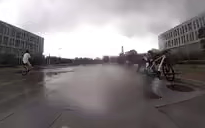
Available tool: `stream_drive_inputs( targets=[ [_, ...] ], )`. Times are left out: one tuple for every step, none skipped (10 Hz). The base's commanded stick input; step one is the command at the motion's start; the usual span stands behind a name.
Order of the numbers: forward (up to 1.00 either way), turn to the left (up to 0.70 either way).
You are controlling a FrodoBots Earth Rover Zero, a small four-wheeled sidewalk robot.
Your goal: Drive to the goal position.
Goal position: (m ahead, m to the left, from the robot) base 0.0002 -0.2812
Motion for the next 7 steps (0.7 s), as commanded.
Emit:
stream_drive_inputs(
  targets=[
    [0.70, 0.00],
    [0.70, 0.00],
    [0.70, 0.00],
    [0.70, 0.00],
    [0.70, 0.00],
    [0.70, 0.00],
    [0.70, 0.00]
  ],
)
